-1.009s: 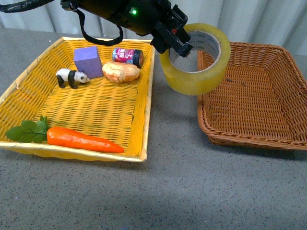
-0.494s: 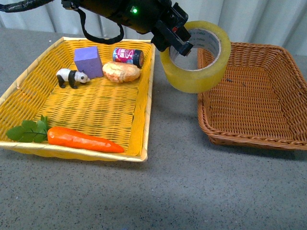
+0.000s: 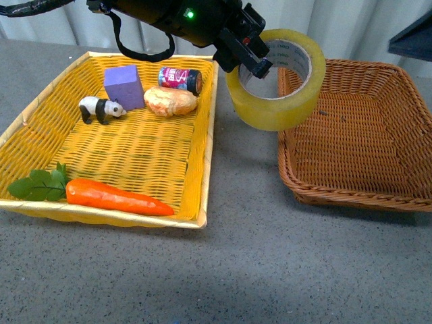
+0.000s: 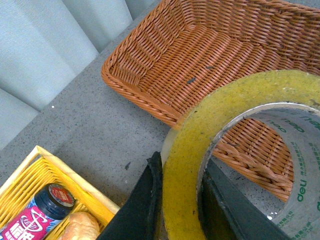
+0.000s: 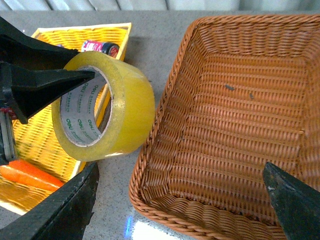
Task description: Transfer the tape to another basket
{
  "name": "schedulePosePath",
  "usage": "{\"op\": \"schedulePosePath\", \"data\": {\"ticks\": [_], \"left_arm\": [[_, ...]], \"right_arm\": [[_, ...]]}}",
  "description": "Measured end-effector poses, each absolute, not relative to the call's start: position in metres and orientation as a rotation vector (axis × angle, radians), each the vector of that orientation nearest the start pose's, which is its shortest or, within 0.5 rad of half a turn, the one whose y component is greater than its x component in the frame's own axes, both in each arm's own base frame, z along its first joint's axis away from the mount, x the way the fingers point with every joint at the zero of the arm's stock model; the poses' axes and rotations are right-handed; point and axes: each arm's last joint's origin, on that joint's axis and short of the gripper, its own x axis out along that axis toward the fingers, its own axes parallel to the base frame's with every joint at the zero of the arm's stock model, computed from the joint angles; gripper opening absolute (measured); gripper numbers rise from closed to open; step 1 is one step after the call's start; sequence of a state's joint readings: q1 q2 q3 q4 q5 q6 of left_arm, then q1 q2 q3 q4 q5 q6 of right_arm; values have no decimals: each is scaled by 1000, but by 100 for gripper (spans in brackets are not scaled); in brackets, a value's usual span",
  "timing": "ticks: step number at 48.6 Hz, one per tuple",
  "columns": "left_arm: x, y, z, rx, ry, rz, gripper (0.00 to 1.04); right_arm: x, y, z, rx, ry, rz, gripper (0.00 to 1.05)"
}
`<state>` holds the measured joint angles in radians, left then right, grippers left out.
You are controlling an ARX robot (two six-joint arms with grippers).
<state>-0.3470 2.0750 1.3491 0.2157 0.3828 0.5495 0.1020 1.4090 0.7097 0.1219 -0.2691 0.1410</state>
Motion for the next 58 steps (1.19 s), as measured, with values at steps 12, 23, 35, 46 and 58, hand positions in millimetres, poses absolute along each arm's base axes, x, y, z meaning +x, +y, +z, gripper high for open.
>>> {"op": "schedulePosePath", "data": {"ticks": [12,23,35,46,58], "left_arm": [[422,-164,171,504,312,-838,17],[423,-164,171,504,312,-837,17],[423,-164,171,508,311,-835,17],[423,-164,171,509,311,-834,17],[423,-164,171,513,310,-835,17]], "right_arm": [[312,56,185,173,714,346,96],[331,69,169,175,768,377,96],[343,81,162,181,789,411,96],[352,90,153,202,815,414,96],[357,90,147,226,826,402,96]]}}
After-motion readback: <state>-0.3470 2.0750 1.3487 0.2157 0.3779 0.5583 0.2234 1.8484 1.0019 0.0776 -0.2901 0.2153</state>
